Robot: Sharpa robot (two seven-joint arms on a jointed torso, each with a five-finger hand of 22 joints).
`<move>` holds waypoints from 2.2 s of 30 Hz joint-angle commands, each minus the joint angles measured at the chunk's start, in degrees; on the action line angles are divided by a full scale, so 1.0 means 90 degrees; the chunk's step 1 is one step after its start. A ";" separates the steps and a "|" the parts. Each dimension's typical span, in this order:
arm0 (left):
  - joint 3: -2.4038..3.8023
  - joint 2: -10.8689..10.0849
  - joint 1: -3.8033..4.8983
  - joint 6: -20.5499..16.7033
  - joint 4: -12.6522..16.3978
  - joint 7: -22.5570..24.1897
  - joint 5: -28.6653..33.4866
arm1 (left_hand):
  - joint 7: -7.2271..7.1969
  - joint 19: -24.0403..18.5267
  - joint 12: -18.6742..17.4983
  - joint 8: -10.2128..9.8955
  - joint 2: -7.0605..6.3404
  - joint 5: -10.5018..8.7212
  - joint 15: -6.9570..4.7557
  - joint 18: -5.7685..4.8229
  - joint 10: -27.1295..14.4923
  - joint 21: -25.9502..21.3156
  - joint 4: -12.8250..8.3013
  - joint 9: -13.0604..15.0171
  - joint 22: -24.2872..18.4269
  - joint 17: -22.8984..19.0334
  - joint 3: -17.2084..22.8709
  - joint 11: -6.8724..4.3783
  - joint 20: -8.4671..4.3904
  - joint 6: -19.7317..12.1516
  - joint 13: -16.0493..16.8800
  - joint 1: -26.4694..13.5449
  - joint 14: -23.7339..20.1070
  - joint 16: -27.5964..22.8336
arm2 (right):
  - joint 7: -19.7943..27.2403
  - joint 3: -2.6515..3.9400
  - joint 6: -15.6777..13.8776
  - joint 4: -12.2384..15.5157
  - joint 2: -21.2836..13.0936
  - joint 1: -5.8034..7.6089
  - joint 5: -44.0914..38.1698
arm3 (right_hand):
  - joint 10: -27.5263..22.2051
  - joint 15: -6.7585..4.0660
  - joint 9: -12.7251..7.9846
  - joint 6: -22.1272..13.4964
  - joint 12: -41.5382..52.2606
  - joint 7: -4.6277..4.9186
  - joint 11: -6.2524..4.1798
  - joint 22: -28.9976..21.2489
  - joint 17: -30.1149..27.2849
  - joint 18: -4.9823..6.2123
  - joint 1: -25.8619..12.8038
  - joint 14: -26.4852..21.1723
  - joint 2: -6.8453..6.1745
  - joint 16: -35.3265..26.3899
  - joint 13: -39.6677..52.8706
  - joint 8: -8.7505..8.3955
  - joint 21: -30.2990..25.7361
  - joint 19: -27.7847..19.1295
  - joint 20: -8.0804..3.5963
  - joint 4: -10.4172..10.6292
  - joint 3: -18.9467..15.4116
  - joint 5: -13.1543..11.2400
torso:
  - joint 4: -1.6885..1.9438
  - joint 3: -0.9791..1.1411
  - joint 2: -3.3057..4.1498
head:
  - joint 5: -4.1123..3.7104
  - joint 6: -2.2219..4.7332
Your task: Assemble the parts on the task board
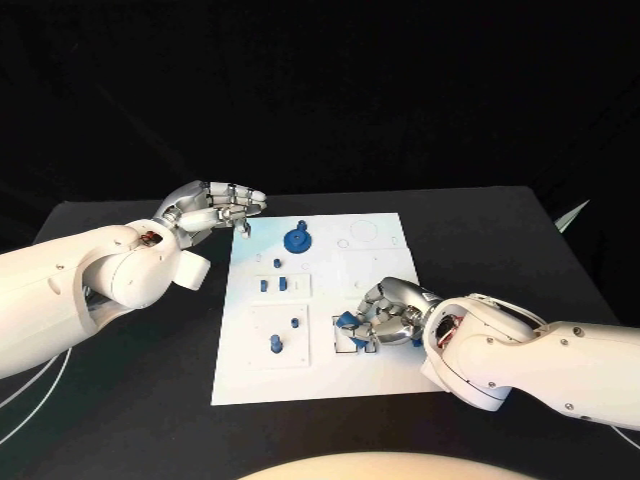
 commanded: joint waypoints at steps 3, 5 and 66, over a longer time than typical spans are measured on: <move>0.0004 0.0000 0.0002 0.0068 0.0019 0.0049 -0.0014 | 0.0053 -0.0009 0.0023 0.0031 0.0041 0.0037 -0.0003 0.0050 -0.0034 -0.0026 -0.0011 -0.0008 -0.0010 -0.0005 -0.0027 0.0002 0.0028 -0.0041 -0.0010 0.0004 -0.0021 0.0026 | -0.0134 -0.0007 0.0104 -0.0054 0.0071 -0.0044 -0.0289 | 0.0043 -0.0036 -0.0014 0.0223 0.0004 -0.0165 -0.0013 0.1481 0.1225 -0.0079 0.0000 0.0572 0.0057 0.0034 0.0768 0.0003 0.0021 0.0561 -0.0040 -0.0013 0.0037 0.0014 | -0.0001 0.0003 -0.0001 | 0.0006 -0.0005; 0.0004 -0.0002 0.0002 0.0067 0.0018 0.0049 -0.0014 | 0.0053 -0.0009 0.0023 0.0031 0.0041 0.0037 -0.0003 0.0050 -0.0034 -0.0026 -0.0011 -0.0008 -0.0010 -0.0005 -0.0027 0.0002 0.0028 -0.0041 -0.0010 0.0004 -0.0021 0.0026 | -0.0172 -0.0007 0.0075 -0.0066 0.0087 -0.0053 -0.0336 | 0.0046 -0.0036 -0.0014 0.0224 0.0008 -0.0165 -0.0013 0.1485 0.1224 -0.0081 -0.0001 0.0572 0.0053 0.0034 0.0771 0.0002 0.0030 0.0563 -0.0040 -0.0015 0.0038 0.0012 | -0.0001 0.0005 0.0001 | 0.0007 -0.0007; 0.0004 -0.0056 0.0002 0.0042 0.0014 0.0010 -0.0014 | 0.0060 0.0012 0.0042 0.0036 0.0043 0.0044 0.0000 0.0050 -0.0059 -0.0010 -0.0008 -0.0018 -0.0006 -0.0007 -0.0027 0.0006 0.0031 -0.0071 -0.0019 -0.0005 0.0008 0.0071 | 0.0040 -0.0007 0.0505 0.0596 -0.0487 -0.0074 -0.0641 | 0.0257 -0.0164 0.0299 0.0314 0.0257 -0.0354 -0.0171 0.1649 0.1646 -0.0168 -0.0667 0.0656 -0.0132 0.0210 0.1050 0.0796 0.0451 0.0647 -0.0155 -0.0136 -0.0855 -0.0700 | -0.0012 0.0006 -0.0004 | 0.0021 -0.0026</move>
